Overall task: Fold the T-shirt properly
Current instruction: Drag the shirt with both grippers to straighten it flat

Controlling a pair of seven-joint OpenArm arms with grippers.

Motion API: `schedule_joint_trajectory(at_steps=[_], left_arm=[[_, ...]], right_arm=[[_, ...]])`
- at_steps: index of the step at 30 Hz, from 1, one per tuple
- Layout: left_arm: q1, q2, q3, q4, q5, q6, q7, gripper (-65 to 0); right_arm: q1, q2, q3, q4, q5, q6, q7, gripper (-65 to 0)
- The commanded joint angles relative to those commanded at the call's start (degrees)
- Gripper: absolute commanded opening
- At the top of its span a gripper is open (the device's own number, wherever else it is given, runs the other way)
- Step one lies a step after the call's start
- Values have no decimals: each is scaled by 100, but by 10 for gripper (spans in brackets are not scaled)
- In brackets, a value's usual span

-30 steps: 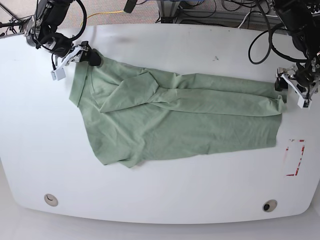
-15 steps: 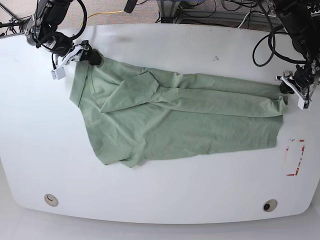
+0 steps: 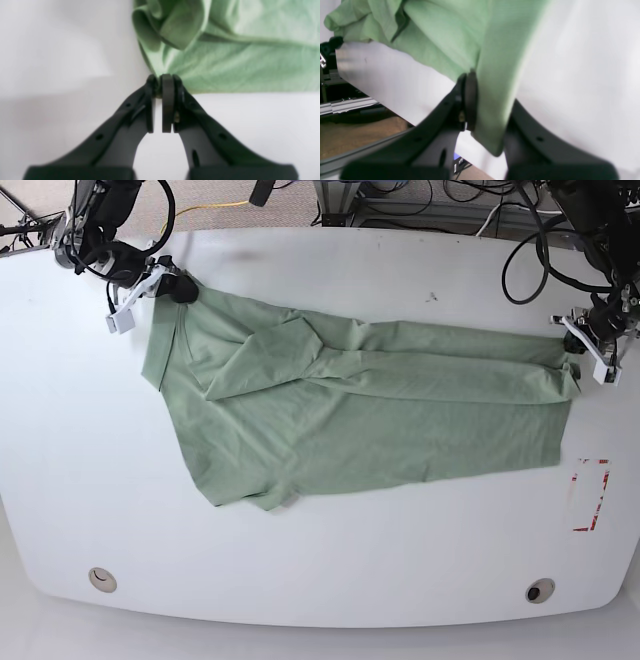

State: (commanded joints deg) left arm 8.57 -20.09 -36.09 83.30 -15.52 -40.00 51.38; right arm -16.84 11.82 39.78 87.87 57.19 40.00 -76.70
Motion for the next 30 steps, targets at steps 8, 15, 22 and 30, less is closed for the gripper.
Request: schedule_joint_trajectory(at_steps=[8,15,22,30], left_arm=[[958,9,-35,985,-18,0,0,-637],[1705,9,-88,1591,-35,0,0,-636],[1960,220,-316,1829,0,0,0,-600],[1934,176,-343,1855,-44,0,554,-343]], right_arm=[[-360,624,-18,0,0,0,-9,-628],[-695,985,-18,18,0,0,-18,-626],[-809,958,-26,18,0,0,-18,-623],[-800,800,-26,18,0,0,-18,-623]])
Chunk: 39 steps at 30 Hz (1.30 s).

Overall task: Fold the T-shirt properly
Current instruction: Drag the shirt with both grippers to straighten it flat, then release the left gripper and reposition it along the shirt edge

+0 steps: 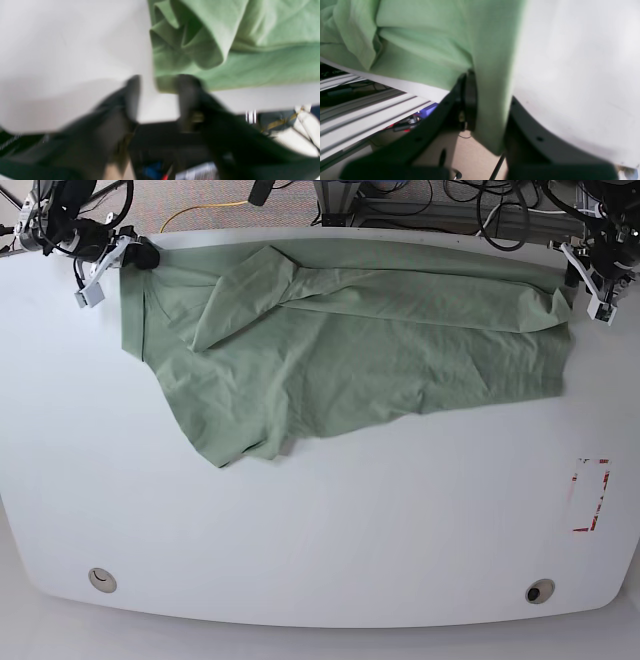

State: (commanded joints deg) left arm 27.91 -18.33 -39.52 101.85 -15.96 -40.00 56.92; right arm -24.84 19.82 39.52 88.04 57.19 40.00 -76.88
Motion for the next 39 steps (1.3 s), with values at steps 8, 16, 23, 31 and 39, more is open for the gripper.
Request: schedule_joint_trajectory(at_steps=[8,16,23,31,39], left_arm=[[35,0,62,993,-220,0,325,-289],[-97,-18,589,1020,-387,0,765,-290],[-79,-290,905,1020,-835,0,765,-290],[-193,-281,941,976,-229,0,738,-290],[-923,-273,941,510,818,0,642,-290]], right_arm=[[35,-123,0,0,0,0,0,-623],[114,-167,0,0,-9,0,0,-623],[176,-176,0,0,0,0,0,-623],[202,-176,26,-9,0,0,0,-623],[229,-176,26,-18,0,0,9,-623]])
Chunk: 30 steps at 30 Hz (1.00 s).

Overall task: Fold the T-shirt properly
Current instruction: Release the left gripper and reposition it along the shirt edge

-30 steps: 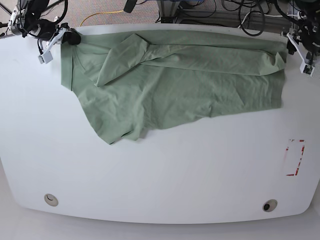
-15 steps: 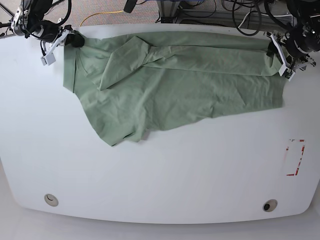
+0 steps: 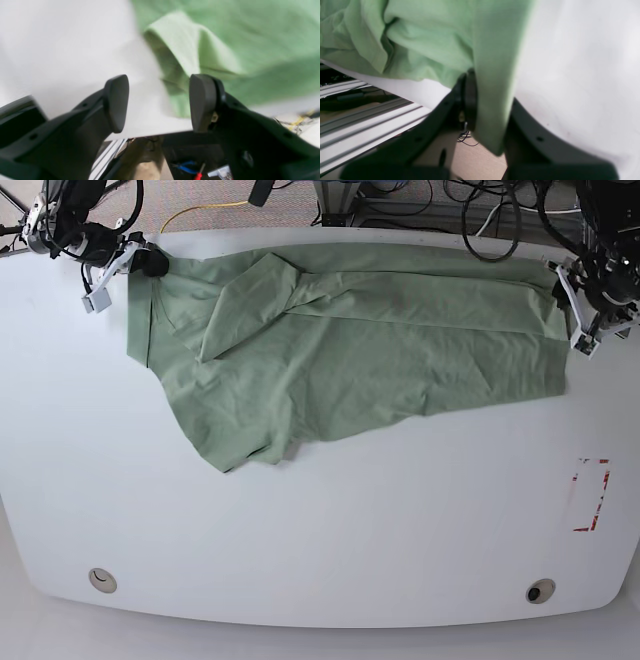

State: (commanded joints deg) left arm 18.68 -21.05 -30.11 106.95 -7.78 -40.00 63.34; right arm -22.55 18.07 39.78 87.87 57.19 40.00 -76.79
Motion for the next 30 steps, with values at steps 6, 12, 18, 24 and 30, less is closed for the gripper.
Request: schedule_joint_trajectory(at_steps=[6,12,18,24,30], left_arm=[[-791,-141,-35,-897,879,0,-334,-290],[-1284,-484,-62,-1451,888,0,-466,-292],[-1354,-501,-360,-1081,888,0,-431,-292],[-1354,-299,-378,-888,888,0,-431,-292],[-1319,-246,-378,-932,888,0,-431,-292]], right_arm=[[79,0,18,-9,0,0,0,-623],[97,0,18,0,0,0,0,-623],[97,9,26,9,70,0,0,-617],[-62,35,220,18,659,0,0,-336],[-211,44,527,26,1134,0,0,-54]])
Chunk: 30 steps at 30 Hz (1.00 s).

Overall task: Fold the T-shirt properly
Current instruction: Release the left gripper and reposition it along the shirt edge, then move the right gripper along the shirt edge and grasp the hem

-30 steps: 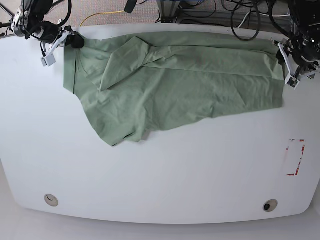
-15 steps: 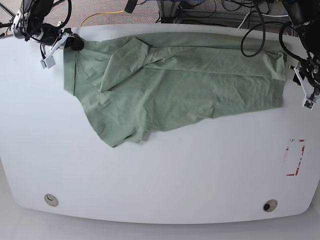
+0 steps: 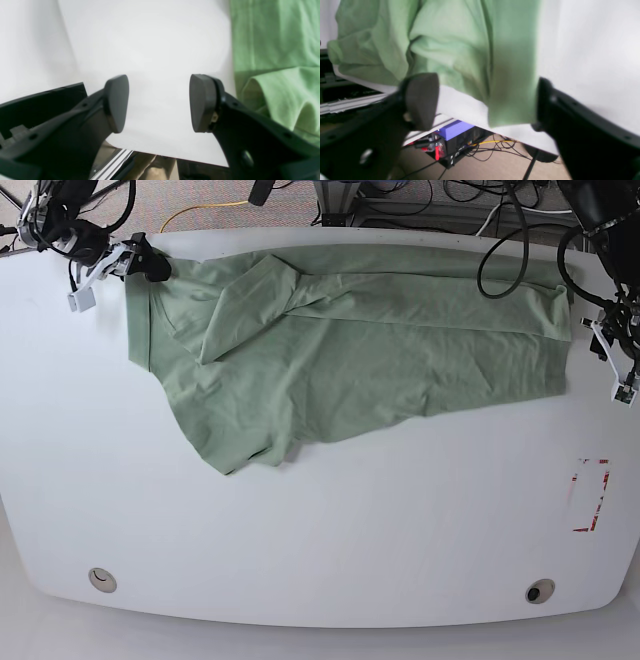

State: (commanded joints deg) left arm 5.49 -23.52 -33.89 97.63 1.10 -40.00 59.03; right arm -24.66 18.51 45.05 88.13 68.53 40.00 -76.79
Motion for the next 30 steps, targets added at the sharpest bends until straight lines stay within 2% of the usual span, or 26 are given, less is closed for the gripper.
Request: schedule_joint_trajectory(at_steps=[2,4,6,9,15,19,23,27,30], left_arm=[[0,35,9,-9,0,0,0,-292],[9,114,0,-9,9,0,0,-292],[9,141,0,-9,26,0,0,-292],[9,149,18,-53,18,0,0,-292],[9,149,18,-149,18,0,0,-292],[9,158,18,-167,18,0,0,-292],[0,360,9,-132,26,0,0,-292],[0,396,0,-123,26,0,0,-292],[0,527,0,-114,26,0,0,-292]], right_arm=[[-70,9,193,0,44,0,0,-27],[-70,26,316,0,26,0,0,-30],[-62,185,422,0,26,0,0,-30],[105,325,413,-9,26,0,0,-30],[484,343,396,-26,26,0,0,-30],[1002,290,62,-35,18,0,0,-30],[1600,141,-264,-44,-9,0,26,-30],[2268,-44,-360,-44,-659,0,26,-30],[2822,-158,-615,-44,-1398,0,26,-30]])
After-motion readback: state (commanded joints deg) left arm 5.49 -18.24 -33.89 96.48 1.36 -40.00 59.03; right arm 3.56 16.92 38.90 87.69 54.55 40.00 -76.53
